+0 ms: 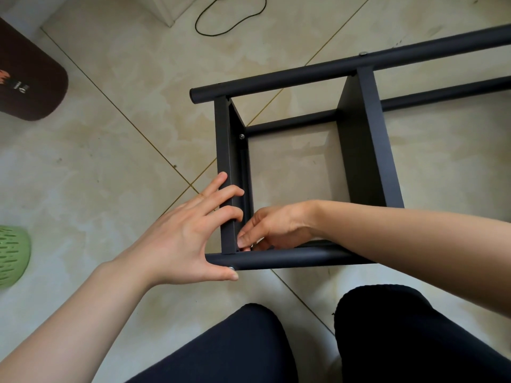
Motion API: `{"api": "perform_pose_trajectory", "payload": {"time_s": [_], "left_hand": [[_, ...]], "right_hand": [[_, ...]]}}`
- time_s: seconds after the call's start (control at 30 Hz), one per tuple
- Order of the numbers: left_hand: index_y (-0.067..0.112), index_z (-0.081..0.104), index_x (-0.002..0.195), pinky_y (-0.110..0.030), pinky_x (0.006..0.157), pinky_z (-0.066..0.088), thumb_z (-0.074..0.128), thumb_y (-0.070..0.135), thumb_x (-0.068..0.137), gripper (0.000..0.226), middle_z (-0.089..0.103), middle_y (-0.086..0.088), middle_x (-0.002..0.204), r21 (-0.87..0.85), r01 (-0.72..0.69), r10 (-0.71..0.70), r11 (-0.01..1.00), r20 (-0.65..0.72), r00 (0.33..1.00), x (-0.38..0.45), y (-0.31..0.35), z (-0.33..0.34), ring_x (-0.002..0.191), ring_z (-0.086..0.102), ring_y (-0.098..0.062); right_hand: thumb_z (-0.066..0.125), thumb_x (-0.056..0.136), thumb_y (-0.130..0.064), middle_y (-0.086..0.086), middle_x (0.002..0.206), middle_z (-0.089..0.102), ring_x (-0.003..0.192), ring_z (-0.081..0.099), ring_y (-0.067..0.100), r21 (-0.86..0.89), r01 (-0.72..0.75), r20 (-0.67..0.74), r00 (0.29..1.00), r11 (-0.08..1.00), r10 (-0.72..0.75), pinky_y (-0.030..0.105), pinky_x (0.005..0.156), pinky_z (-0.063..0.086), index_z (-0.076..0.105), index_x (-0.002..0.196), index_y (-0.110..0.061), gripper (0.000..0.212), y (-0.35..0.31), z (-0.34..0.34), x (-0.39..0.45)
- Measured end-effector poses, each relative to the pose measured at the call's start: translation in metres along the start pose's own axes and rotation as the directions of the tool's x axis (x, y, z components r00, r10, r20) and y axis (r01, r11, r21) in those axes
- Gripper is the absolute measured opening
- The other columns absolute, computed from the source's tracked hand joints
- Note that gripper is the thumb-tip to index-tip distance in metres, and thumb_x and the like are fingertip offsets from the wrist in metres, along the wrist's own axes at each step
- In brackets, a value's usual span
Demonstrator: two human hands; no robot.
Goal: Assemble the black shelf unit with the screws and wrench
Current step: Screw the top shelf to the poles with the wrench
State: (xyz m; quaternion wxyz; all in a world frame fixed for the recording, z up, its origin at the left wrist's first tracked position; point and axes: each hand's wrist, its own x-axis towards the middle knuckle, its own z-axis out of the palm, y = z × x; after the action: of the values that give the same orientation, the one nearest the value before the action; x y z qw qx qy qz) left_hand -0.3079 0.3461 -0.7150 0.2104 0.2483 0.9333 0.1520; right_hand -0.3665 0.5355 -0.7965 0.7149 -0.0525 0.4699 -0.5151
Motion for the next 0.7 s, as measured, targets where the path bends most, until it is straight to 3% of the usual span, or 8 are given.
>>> {"api": "perform_pose_trajectory", "payload": {"time_s": [0.17,0.27,0.37,0.5,0.57,0.7], "left_hand": [[0.034,0.050,0.127,-0.027,0.092,0.043,0.066,0.076,0.066,0.076,0.020,0.018,0.163,-0.003,-0.003,0.003,1.000,-0.002,1.000,-0.002,-0.001,0.001,0.155,-0.004,-0.005],[0.033,0.051,0.130,-0.029,0.097,0.043,0.074,0.070,0.067,0.076,0.013,0.021,0.165,-0.020,0.014,-0.014,1.000,-0.005,1.000,-0.005,0.000,0.003,0.154,-0.007,-0.002],[0.032,0.054,0.134,-0.026,0.106,0.036,0.084,0.057,0.068,0.077,0.012,0.028,0.163,-0.082,0.045,-0.048,0.996,-0.036,0.998,-0.009,0.001,0.008,0.152,-0.007,0.004],[0.035,0.049,0.145,-0.012,0.109,0.020,0.087,0.044,0.073,0.082,0.012,0.037,0.159,-0.171,0.100,-0.116,0.980,-0.082,0.990,-0.017,0.005,0.015,0.150,-0.003,0.010],[0.039,0.045,0.147,-0.010,0.110,0.017,0.086,0.037,0.076,0.082,0.012,0.040,0.158,-0.235,0.128,-0.154,0.964,-0.097,0.983,-0.022,0.008,0.021,0.149,0.001,0.012],[0.049,0.037,0.147,-0.006,0.111,0.016,0.082,0.030,0.082,0.081,0.011,0.045,0.155,-0.360,0.192,-0.247,0.913,-0.111,0.963,-0.031,0.015,0.033,0.143,0.014,0.020]], "right_hand": [[0.061,0.096,-0.014,0.001,0.073,0.061,0.068,0.056,0.014,-0.087,-0.083,-0.117,0.990,0.993,0.073,0.026,0.072,0.044,0.063,0.085,-0.010,0.011,-0.012,0.005,-0.004],[0.060,0.097,-0.014,0.005,0.081,0.062,0.071,0.058,0.016,-0.129,-0.094,-0.201,0.977,0.987,0.067,0.025,0.068,0.046,0.062,0.093,-0.008,0.007,-0.017,0.014,-0.009],[0.061,0.097,-0.022,0.006,0.090,0.064,0.080,0.059,0.019,-0.249,-0.086,-0.295,0.955,0.965,0.009,0.027,0.074,0.046,0.065,0.104,-0.008,0.016,-0.018,0.020,-0.022],[0.060,0.097,-0.030,-0.003,0.092,0.071,0.081,0.064,0.013,-0.410,-0.095,-0.353,0.934,0.907,-0.062,0.024,0.075,0.051,0.070,0.106,-0.016,0.020,-0.021,0.023,-0.055],[0.060,0.096,-0.027,-0.002,0.098,0.072,0.085,0.063,0.011,-0.509,-0.100,-0.394,0.910,0.855,-0.128,0.025,0.079,0.051,0.071,0.110,-0.014,0.022,-0.019,0.026,-0.071],[0.061,0.093,-0.022,-0.001,0.107,0.072,0.097,0.065,0.013,-0.776,-0.166,-0.423,0.852,0.609,-0.307,0.024,0.089,0.050,0.072,0.108,-0.016,0.020,-0.013,0.039,-0.100]]}}
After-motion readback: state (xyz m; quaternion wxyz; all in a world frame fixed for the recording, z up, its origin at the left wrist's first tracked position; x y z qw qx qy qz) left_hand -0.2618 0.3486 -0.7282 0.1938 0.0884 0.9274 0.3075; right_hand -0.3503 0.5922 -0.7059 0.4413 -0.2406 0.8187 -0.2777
